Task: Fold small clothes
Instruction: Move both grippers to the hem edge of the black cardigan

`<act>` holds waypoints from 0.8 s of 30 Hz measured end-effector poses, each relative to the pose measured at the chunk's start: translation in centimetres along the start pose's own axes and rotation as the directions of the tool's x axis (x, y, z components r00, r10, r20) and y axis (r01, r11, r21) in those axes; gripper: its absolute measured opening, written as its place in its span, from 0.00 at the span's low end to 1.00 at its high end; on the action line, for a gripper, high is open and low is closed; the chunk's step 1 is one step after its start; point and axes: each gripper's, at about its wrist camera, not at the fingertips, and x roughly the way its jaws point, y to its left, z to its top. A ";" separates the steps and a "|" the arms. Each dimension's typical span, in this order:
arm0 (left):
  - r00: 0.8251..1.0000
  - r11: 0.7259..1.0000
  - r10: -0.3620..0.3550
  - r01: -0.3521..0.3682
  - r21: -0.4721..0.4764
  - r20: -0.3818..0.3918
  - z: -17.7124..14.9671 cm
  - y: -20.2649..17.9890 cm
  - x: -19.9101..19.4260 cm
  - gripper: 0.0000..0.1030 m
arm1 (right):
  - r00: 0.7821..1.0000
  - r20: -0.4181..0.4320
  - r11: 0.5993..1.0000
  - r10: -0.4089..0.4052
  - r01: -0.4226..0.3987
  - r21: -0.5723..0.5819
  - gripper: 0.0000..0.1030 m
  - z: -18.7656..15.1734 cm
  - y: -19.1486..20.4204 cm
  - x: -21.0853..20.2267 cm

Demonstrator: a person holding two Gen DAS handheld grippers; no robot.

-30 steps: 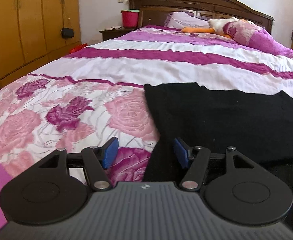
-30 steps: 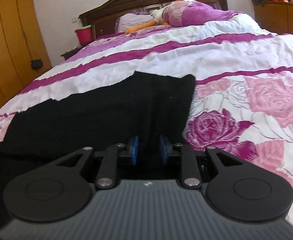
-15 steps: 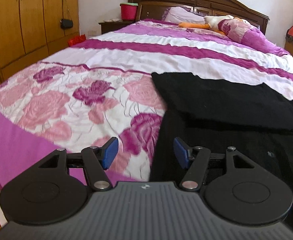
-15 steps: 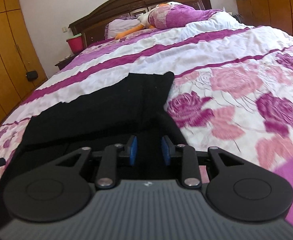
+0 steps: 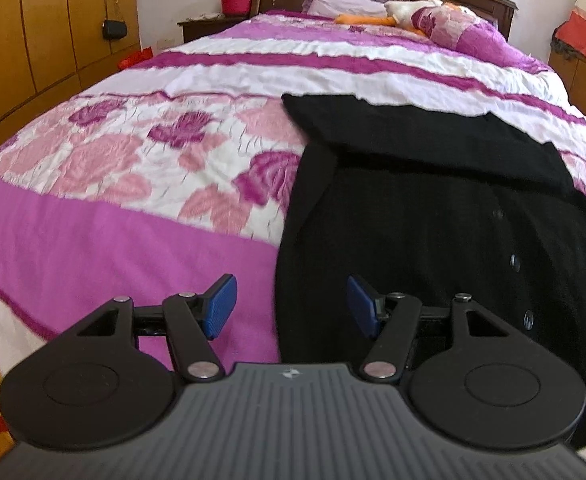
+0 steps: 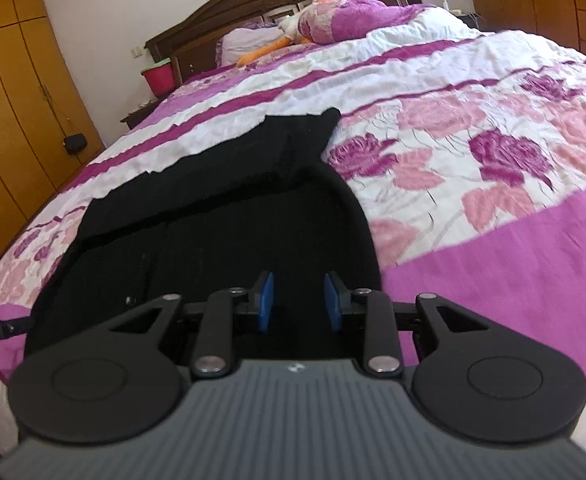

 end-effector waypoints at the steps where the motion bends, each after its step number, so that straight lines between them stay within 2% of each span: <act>1: 1.000 1.000 0.002 -0.002 -0.003 -0.009 -0.4 0.1 0.0 0.65 | 1.000 0.000 1.000 -0.007 0.007 -0.001 0.30 -0.3 0.1 -0.3; 3: 1.000 1.000 0.002 -0.003 -0.013 -0.028 -1.1 0.5 -0.2 0.65 | 1.000 0.001 1.000 -0.015 0.015 -0.004 0.31 -0.7 0.1 -0.7; 4: 0.999 1.000 -0.002 0.002 -0.019 -0.034 -1.5 0.6 -0.4 0.65 | 1.000 0.001 1.000 -0.020 0.020 -0.001 0.36 -1.0 0.0 -0.9; 5: 0.999 1.000 -0.008 0.007 -0.026 -0.040 -1.9 0.8 -0.6 0.65 | 1.000 0.000 1.000 -0.024 0.024 0.007 0.47 -1.1 -0.1 -1.1; 7: 0.998 0.999 -0.020 0.019 -0.030 -0.053 -2.7 1.0 -0.8 0.65 | 1.000 -0.012 0.999 -0.028 0.028 0.026 0.55 -1.4 -0.2 -1.4; 13: 0.996 0.998 -0.063 0.062 -0.011 -0.065 -4.4 0.3 -1.4 0.65 | 0.998 -0.048 0.999 -0.039 0.039 -0.005 0.55 -2.2 0.3 -2.1; 19: 0.979 0.984 -0.178 0.179 0.009 -0.101 -5.5 -1.2 -1.1 0.65 | 0.996 -0.080 0.999 -0.039 0.038 -0.021 0.54 -3.8 0.0 -2.2; 24: 0.979 0.984 -0.173 0.176 0.018 -0.108 -6.3 -1.9 -0.3 0.65 | 0.996 -0.089 1.000 0.001 -0.004 -0.024 0.54 -4.9 -0.7 -2.2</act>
